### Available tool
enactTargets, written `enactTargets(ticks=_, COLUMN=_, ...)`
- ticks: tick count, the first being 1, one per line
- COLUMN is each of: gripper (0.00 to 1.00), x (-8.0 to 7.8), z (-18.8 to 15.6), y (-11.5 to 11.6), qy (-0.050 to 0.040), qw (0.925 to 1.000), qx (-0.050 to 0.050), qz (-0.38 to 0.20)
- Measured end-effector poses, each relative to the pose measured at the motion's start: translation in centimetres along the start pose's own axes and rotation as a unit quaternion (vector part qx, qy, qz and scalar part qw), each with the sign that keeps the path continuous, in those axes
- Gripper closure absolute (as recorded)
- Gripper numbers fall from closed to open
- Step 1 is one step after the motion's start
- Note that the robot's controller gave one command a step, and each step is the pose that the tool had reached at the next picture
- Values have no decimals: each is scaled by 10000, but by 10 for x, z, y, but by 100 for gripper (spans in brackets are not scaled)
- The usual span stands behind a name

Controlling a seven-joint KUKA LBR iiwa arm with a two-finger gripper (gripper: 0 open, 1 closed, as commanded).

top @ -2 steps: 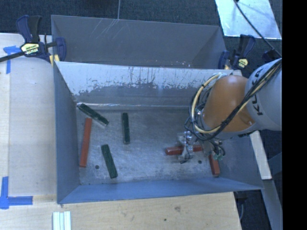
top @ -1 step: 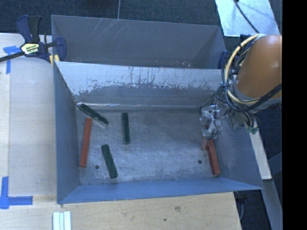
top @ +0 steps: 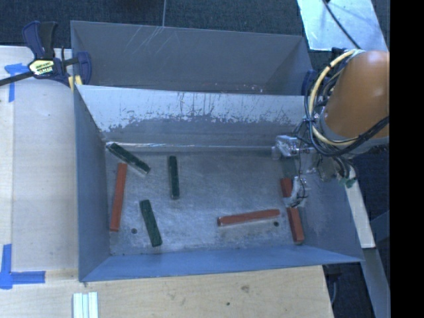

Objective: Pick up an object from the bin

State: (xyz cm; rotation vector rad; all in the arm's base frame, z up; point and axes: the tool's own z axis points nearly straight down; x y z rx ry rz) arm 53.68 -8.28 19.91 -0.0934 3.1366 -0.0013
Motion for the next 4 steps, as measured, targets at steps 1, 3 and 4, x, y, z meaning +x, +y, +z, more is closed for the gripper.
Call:
enactTargets(ticks=1, gripper=0, x=48, z=129, y=58, qy=-56, qw=9956, qx=1, qz=-937)
enactTargets(ticks=3, gripper=100, x=42, z=4, y=46, qy=-34, qw=9956, qx=8, qz=-937)
enactTargets(ticks=4, gripper=100, x=22, z=-45, y=46, qy=-23, qw=9687, qx=5, qz=-2482)
